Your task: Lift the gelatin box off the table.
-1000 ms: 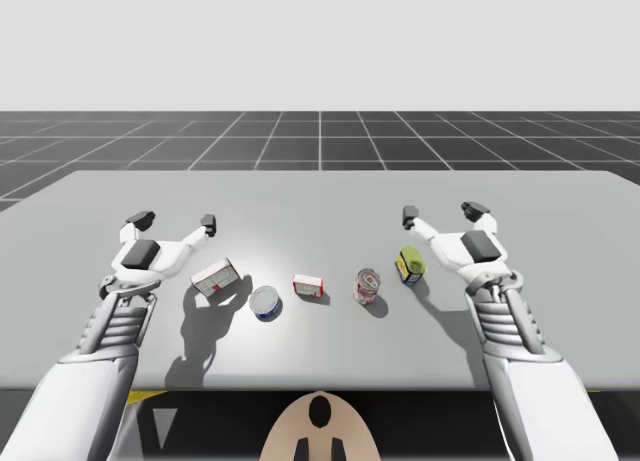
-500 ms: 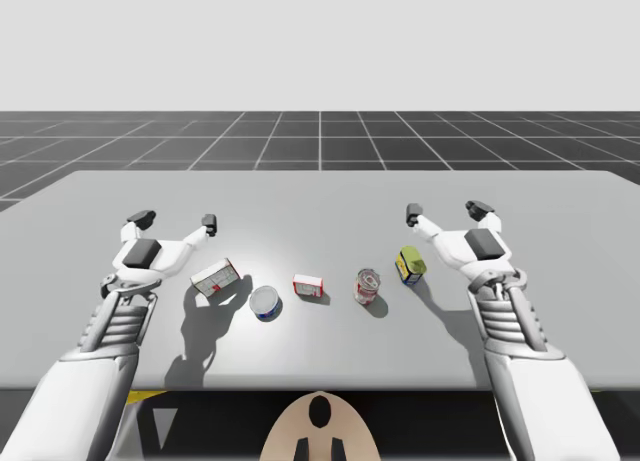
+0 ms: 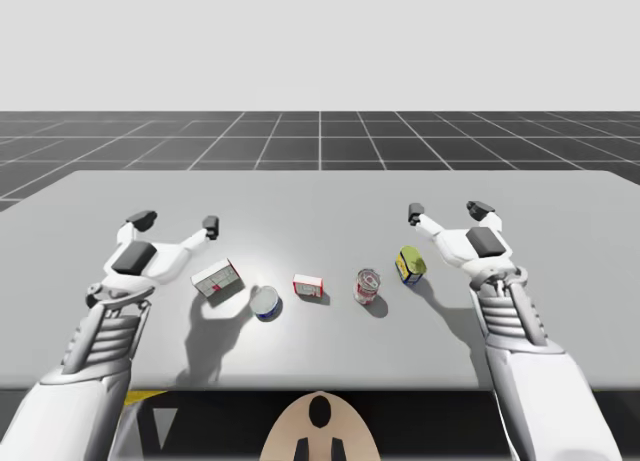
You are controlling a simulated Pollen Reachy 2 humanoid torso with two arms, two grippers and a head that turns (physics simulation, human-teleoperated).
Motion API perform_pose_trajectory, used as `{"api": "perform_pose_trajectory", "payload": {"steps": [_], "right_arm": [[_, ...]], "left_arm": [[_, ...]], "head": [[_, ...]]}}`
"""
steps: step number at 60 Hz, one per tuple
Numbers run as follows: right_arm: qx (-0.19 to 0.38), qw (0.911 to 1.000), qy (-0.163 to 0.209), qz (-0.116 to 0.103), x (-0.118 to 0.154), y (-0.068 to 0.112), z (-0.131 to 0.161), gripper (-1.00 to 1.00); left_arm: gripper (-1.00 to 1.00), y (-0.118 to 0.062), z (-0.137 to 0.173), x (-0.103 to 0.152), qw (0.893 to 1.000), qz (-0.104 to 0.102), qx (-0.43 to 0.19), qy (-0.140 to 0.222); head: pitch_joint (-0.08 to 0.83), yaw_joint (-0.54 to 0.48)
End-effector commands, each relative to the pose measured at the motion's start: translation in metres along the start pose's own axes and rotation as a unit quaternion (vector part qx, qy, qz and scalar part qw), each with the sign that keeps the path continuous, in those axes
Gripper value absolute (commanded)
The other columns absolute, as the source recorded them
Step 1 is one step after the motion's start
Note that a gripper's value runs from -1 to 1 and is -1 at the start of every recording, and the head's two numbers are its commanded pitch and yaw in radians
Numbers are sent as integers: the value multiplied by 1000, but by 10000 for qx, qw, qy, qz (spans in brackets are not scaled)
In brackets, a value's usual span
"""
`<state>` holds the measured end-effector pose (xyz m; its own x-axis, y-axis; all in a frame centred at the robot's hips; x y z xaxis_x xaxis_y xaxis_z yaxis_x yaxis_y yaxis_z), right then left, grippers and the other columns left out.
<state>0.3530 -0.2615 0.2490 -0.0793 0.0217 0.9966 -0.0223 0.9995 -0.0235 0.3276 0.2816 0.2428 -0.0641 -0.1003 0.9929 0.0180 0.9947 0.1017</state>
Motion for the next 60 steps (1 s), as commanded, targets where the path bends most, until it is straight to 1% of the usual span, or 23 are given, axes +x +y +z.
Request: {"api": "perform_pose_trajectory", "payload": {"steps": [1, 2, 4, 5, 7, 8, 10, 12, 18, 21, 22, 30, 37, 44, 47, 51, 57, 60], "right_arm": [[-25, 10000, 59, -2, -3, -2, -4, -1000], [-24, 10000, 72, -5, -4, -2, -5, -1000], [-24, 10000, 78, 9, -4, -1, -5, -1000], [-21, 10000, 83, 25, -5, -1, -5, -1000], [-22, 10000, 77, 60, -5, 0, -5, -1000], [-32, 9999, 69, 95, -5, 1, -6, -1000], [-31, 9999, 71, 91, -6, 1, -6, -1000], [-36, 9999, 67, 102, -5, 1, -6, -1000], [-69, 9999, 82, 99, -5, 0, -6, -1000], [-80, 9999, 90, 96, -5, 0, -6, -1000], [-87, 9999, 92, 96, -5, 0, -6, -1000], [-103, 9999, 76, 105, -4, -1, -5, -1000], [-117, 9999, 49, 96, -3, -2, -4, -1000], [-107, 9999, -19, 95, -1, -2, -3, -1000], [-112, 9999, -34, 99, 0, -2, -3, -1000], [-109, 9999, -35, 97, 0, -2, -3, -1000], [-112, 9999, -39, 93, 0, -3, -2, -1000], [-113, 9999, -42, 91, 0, -3, -2, -1000]], "left_arm": [[-1000, -18, 26, 21, 9975, 157, -526, 436], [-1000, -21, 30, 23, 9966, 100, -606, 558], [-1000, -25, 35, 25, 9960, 23, -651, 611], [-1000, -31, 42, 28, 9952, -88, -725, 645], [-1000, -34, 47, 30, 9943, -154, -799, 692], [-1000, -40, 54, 32, 9927, -199, -927, 747], [-1000, -43, 58, 33, 9917, -186, -1010, 771], [-1000, -51, 68, 34, 9896, -225, -1156, 827], [-1000, -64, 87, 37, 9829, -137, -1562, 967], [-1000, -70, 95, 37, 9795, -61, -1725, 1040], [-1000, -74, 101, 37, 9767, -25, -1848, 1091], [-1000, -91, 118, 35, 9678, 10, -2168, 1278], [-1000, -106, 126, 26, 9616, 135, -2370, 1375], [-1000, -123, 125, 13, 9580, 230, -2456, 1460], [-1000, -131, 122, 7, 9569, 333, -2477, 1477], [-1000, -140, 118, 3, 9556, 411, -2493, 1516], [-1000, -154, 110, -3, 9547, 409, -2480, 1596], [-1000, -162, 105, -6, 9542, 441, -2456, 1647]], "head": [[677, 53], [676, 52], [675, 51], [676, 50], [677, 50], [678, 50], [678, 51], [680, 53], [681, 55], [683, 55], [683, 56], [683, 58], [683, 60], [682, 60], [682, 60], [681, 59], [684, 59], [684, 62]]}}
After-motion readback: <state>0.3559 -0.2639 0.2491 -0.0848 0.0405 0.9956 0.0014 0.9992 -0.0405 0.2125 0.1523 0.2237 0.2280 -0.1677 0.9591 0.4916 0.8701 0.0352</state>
